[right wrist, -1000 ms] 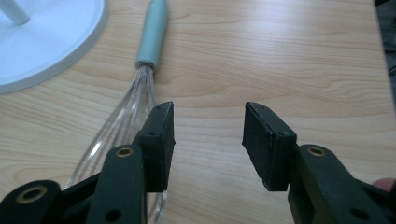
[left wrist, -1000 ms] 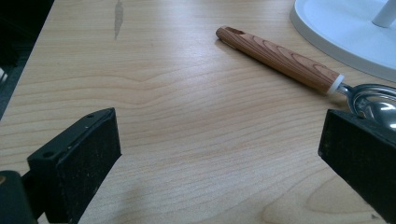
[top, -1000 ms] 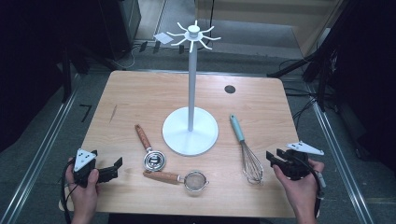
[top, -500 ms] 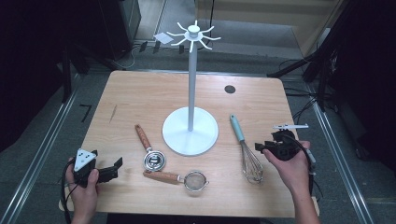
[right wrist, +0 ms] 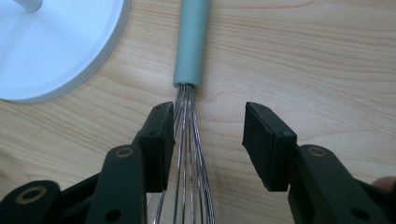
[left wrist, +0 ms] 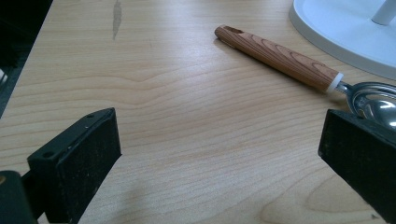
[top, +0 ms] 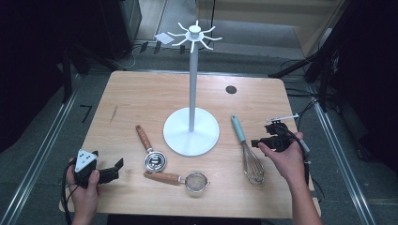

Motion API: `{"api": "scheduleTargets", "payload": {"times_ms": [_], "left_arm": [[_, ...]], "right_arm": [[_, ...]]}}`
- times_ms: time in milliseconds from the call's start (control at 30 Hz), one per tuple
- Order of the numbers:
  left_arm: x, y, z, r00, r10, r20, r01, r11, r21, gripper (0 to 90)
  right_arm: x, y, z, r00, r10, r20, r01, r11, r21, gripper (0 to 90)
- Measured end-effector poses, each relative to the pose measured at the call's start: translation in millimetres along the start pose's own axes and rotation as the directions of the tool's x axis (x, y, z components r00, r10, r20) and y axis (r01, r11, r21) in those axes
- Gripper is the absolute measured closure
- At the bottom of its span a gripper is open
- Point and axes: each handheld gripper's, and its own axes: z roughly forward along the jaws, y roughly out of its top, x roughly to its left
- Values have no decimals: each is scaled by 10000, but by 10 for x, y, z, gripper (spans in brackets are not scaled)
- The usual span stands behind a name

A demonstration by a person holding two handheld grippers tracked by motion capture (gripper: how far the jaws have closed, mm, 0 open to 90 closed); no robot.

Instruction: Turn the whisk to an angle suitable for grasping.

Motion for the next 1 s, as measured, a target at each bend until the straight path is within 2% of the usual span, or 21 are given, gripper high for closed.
{"api": "scheduleTargets", "payload": {"times_ms": [67, 367, 467, 567, 1000], "left_arm": [[-1, 0, 0, 10000, 7, -7, -7, 10000, 4, 0], [-3, 0, 2, 10000, 5, -22, -5, 10000, -3, 0], [-5, 1, 4, 10000, 26, -14, -26, 10000, 23, 0], [-6, 2, 5, 10000, 51, -25, -51, 10000, 34, 0], [-5, 1, 6, 10000, 19, -21, -19, 10000, 27, 0]], "right_arm": [[19, 37, 6, 9999, 73, -114, -70, 9997, 252, 556], [94, 190, 140, 10000, -96, -9, 97, 9938, 1109, 594], [120, 226, 192, 9995, -90, -310, 132, 9902, 1392, 616], [141, 248, 233, 9994, -160, -320, 208, 9878, 1543, 626], [272, 413, 454, 9986, -427, 303, 363, 9815, 1878, 652]]}}
